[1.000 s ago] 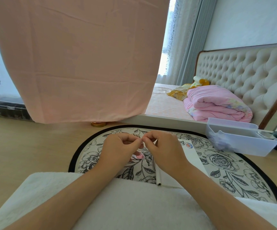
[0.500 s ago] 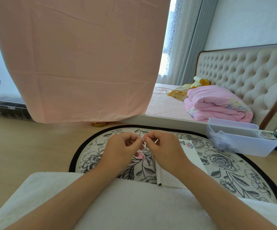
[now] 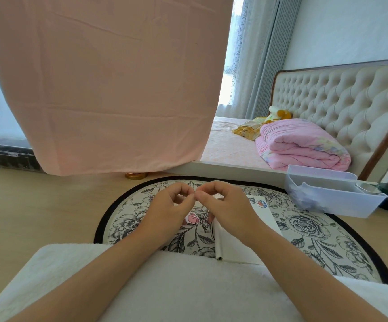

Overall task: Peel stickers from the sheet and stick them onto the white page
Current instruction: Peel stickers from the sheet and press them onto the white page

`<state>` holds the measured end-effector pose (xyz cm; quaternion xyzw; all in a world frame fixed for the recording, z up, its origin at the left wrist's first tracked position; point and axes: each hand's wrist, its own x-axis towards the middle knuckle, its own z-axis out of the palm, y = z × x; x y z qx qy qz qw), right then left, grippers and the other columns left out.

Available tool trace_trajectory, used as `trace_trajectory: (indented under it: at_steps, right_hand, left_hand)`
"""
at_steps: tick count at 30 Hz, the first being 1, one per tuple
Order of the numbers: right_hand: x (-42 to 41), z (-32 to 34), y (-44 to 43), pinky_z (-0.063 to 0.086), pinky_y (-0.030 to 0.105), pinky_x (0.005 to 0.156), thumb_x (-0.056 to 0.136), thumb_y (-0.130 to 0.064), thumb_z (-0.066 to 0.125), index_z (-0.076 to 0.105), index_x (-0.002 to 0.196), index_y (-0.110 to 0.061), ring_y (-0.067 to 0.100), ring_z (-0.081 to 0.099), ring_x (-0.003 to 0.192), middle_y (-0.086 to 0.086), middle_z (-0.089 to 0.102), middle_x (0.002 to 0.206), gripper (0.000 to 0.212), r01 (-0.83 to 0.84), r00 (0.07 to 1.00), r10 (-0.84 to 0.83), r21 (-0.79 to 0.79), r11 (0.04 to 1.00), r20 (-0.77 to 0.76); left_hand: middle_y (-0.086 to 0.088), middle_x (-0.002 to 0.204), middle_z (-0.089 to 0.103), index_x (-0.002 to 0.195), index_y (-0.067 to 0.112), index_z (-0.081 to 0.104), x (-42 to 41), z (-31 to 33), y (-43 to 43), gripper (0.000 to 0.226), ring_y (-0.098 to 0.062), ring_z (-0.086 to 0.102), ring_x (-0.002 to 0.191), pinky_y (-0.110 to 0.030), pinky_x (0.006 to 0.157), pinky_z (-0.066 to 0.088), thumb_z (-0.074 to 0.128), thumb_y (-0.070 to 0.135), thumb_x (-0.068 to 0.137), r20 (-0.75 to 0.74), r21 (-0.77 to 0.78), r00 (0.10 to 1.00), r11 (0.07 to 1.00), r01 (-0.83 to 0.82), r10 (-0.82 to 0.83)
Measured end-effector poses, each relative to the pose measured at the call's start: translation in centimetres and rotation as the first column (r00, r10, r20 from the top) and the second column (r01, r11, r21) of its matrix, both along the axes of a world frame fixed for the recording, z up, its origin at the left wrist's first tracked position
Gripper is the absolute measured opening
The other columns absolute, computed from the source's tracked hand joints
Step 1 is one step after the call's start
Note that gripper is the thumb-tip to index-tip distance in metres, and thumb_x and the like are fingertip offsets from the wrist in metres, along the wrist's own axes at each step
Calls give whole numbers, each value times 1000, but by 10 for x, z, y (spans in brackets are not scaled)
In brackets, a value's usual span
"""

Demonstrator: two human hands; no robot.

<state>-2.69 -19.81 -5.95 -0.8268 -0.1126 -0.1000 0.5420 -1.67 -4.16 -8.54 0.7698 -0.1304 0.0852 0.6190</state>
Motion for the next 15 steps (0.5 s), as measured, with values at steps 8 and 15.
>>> trace_trajectory:
  at_steps: [8,15]
  right_hand:
    - [-6,10,-26,37,10,46,92,-19,72,78,86,-17,6,50,43,-18,64,57,10,63,998,-63,94,994,-1]
    - [-5,15,-74,46,20,60,87,-21,76,79,77,-32,0,57,55,-11,73,75,15,176,978,-179,34,984,103]
  left_hand:
    - [-5,87,72,88,19,73,-2,10,-19,12,-22,68,83,-29,60,59,64,15,95,12,-58,998,997,59,-58]
    - [-1,84,75,90,24,77,3,25,-71,9,-15,70,84,-27,60,59,71,30,91,-13,-15,997,997,73,-73]
